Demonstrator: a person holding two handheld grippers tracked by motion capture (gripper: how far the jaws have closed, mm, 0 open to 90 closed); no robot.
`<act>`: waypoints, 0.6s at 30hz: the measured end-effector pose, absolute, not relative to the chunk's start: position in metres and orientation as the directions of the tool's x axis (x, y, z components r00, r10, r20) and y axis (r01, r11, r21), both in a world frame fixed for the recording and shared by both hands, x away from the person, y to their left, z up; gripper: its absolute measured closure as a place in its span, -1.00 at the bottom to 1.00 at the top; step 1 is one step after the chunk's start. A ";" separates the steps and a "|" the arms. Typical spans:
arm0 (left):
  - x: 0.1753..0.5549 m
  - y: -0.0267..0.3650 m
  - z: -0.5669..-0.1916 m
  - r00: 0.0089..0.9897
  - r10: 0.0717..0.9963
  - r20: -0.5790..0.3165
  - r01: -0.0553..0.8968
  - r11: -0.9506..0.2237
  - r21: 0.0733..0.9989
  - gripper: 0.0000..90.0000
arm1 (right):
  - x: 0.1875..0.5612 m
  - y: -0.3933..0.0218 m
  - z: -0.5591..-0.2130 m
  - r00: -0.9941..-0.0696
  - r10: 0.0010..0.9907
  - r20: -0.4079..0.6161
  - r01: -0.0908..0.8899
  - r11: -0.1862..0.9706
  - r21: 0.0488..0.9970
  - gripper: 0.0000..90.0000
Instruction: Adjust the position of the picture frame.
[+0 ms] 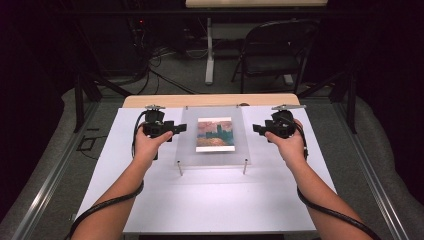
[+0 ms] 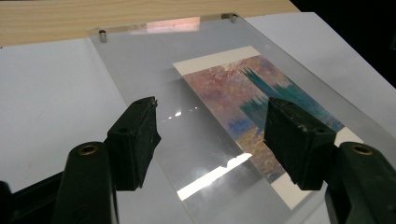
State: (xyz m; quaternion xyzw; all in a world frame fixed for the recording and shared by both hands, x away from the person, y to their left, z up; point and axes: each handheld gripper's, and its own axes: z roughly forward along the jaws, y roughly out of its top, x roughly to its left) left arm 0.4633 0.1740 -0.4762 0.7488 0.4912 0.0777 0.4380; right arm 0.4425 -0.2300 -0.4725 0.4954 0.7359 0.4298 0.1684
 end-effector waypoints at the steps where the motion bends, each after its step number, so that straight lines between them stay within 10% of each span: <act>1: 0.465 0.173 -0.477 0.504 0.804 -0.316 0.670 -0.133 0.731 -0.23 | 0.446 -0.228 -0.473 -0.454 0.872 0.183 0.585 0.137 0.799 -0.11; 18: 0.496 0.157 -0.488 0.469 0.810 -0.353 0.707 -0.105 0.700 -0.21 | 0.485 -0.206 -0.487 -0.470 0.854 0.221 0.620 0.142 0.772 -0.08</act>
